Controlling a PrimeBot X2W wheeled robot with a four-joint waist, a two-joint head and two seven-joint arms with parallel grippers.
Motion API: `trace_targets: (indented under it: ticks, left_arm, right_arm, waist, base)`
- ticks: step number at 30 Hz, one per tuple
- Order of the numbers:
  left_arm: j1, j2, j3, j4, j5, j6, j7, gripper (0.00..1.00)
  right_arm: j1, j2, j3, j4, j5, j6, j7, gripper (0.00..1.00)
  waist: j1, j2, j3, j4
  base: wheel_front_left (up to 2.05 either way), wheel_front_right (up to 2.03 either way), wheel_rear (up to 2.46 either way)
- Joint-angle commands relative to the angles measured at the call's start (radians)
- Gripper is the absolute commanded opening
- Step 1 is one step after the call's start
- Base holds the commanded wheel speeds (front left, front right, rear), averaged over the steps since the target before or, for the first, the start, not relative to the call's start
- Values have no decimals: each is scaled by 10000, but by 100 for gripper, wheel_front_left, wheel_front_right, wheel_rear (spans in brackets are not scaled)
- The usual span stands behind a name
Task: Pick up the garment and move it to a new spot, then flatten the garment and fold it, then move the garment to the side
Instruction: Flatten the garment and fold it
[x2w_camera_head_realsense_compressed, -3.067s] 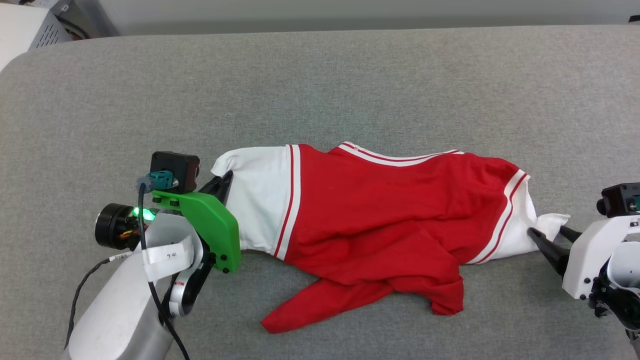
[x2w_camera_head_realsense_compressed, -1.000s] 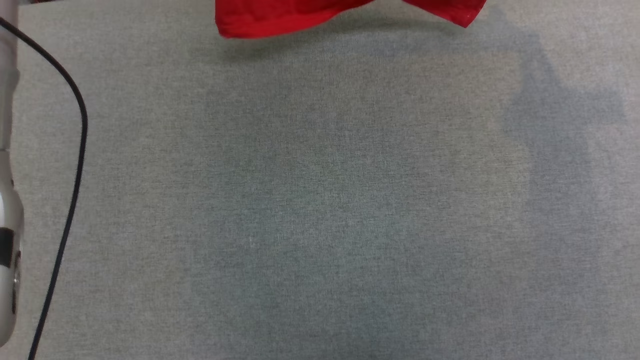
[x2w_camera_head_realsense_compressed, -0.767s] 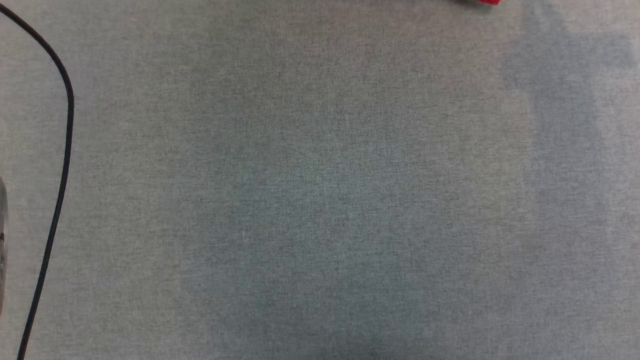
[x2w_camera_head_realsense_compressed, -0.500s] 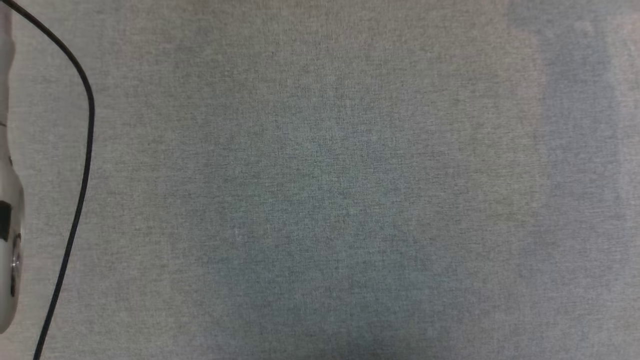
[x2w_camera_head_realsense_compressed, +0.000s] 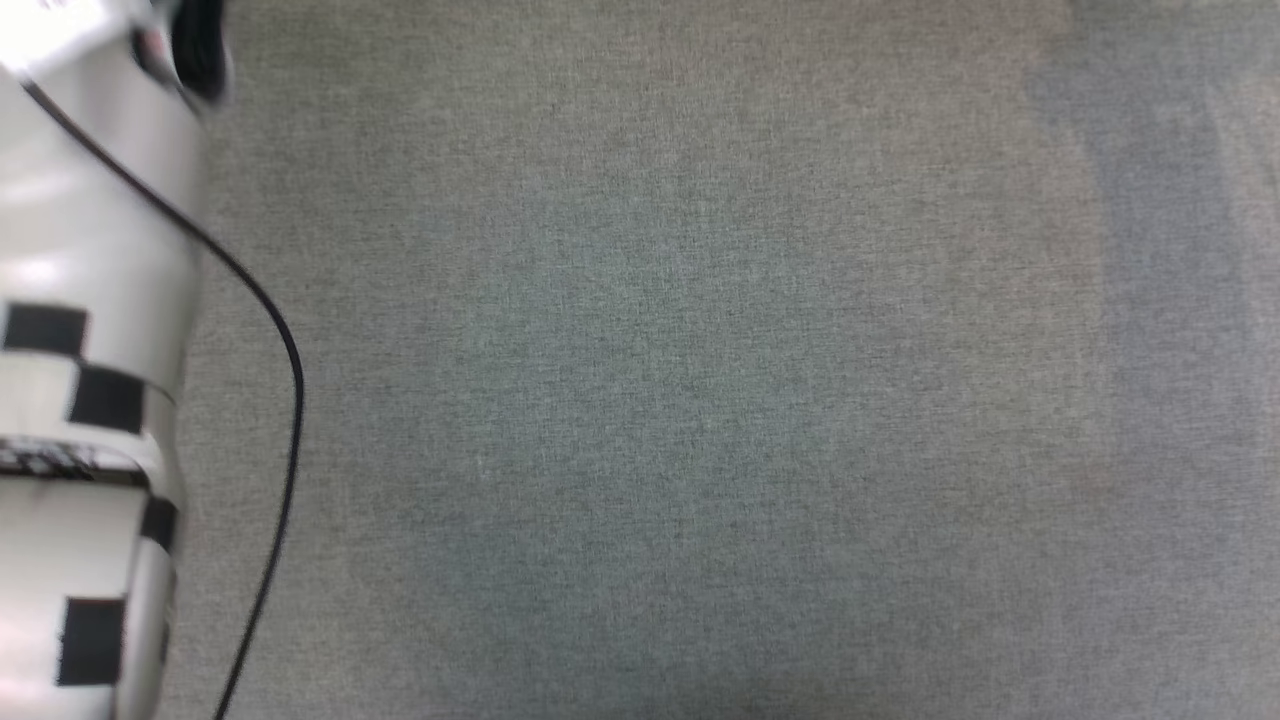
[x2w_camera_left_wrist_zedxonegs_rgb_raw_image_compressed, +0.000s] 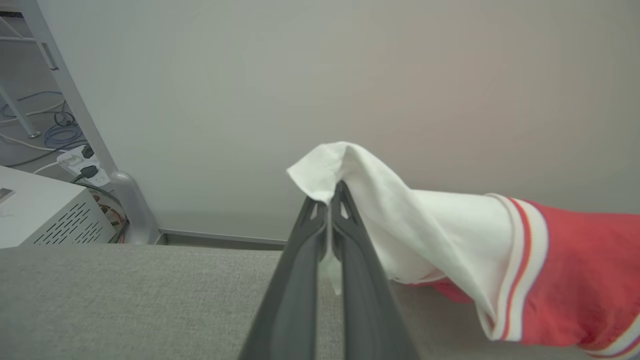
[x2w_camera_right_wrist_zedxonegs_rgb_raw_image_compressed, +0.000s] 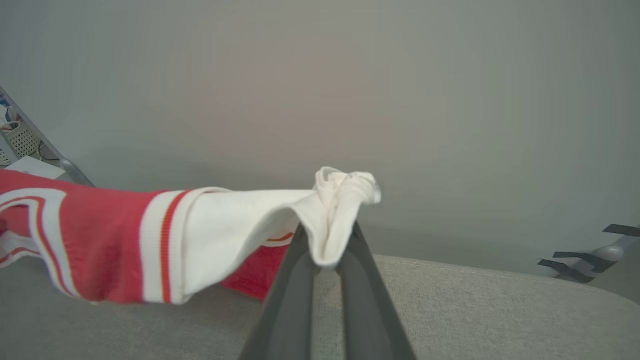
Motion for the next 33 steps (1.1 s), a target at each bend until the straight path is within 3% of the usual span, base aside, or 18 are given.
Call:
trace_targets:
  ticks: [1, 8, 18, 24, 33]
  left_arm:
    - [606, -56, 92, 33, -186, -99, -112, 0]
    - [3199, -148, 178, -465, -497, -292, -188, 0]
    - [7336, 100, 840, -3150, -603, -15, -195, 0]
    - [9586, 406, 961, -5115, -722, 547, 136, 0]
    - [12639, 971, 1167, -8868, -863, 1904, 1482, 0]
  right_arm:
    - [580, -85, 178, -108, 289, -17, -124, 0]
    - [2855, -632, 743, -785, 1244, -17, -551, 0]
    - [6077, -1459, 687, -2112, 1941, -17, -859, 0]
    - [7944, -1745, 104, -2902, 1946, -17, -785, 0]
    - [10864, -1501, -1572, -4052, 1339, -17, -365, 0]
  waist:
    - [-1, 0, -305, 60]
    - [-1, 0, -1217, 222]
    - [-1, 0, -2805, 319]
    - [-1, 0, -3491, 279]
    - [-1, 0, -4233, 210]
  base:
    - [0, 0, 0]
    - [0, 0, 0]
    - [0, 0, 0]
    - [0, 0, 0]
    - [0, 0, 0]
